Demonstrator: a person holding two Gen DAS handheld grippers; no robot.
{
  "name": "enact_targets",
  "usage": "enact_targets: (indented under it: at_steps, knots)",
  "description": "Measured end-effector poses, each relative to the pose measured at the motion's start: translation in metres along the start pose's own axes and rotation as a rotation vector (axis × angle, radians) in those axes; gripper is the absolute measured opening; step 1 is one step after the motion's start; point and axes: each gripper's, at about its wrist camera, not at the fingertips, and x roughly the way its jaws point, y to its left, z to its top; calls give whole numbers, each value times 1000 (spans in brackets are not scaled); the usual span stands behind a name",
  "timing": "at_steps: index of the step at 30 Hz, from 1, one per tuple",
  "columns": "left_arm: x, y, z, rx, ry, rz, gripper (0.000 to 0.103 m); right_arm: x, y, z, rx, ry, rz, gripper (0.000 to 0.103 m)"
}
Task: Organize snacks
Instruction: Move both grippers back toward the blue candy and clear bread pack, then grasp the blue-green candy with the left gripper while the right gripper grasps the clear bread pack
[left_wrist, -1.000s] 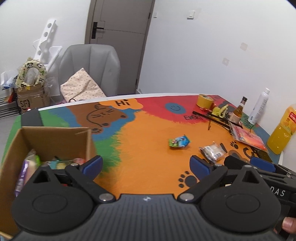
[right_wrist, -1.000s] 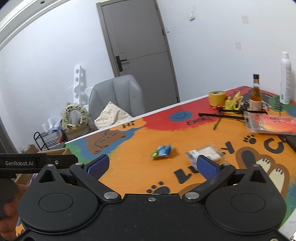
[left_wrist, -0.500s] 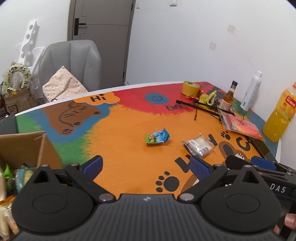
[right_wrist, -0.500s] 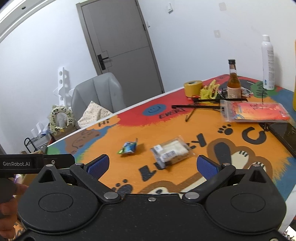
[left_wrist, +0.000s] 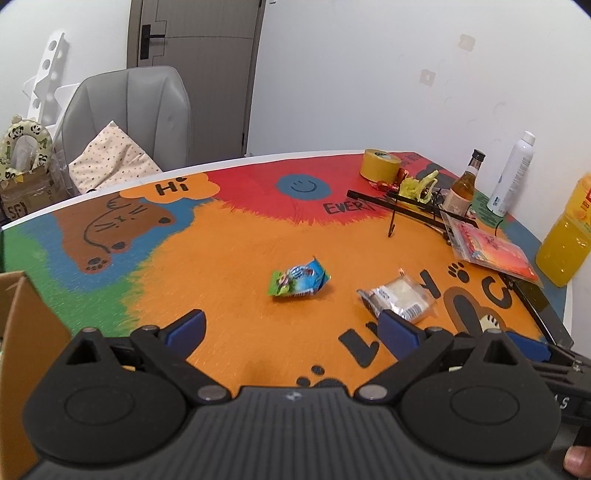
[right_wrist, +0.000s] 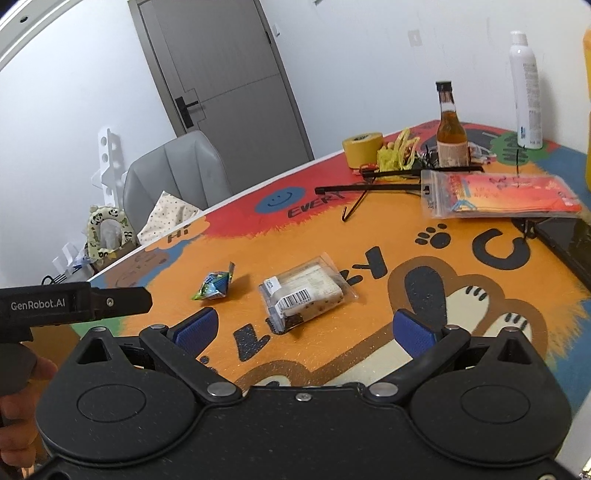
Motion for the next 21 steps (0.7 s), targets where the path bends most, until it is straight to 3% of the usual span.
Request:
enact_targets:
  at_steps: [8, 21]
  knots:
    - [37, -3, 10, -24, 8, 13, 97, 38, -8, 6, -17, 43, 5, 103]
    - [89, -7, 16, -38, 12, 41, 83, 77, -8, 9, -107, 100, 7, 103]
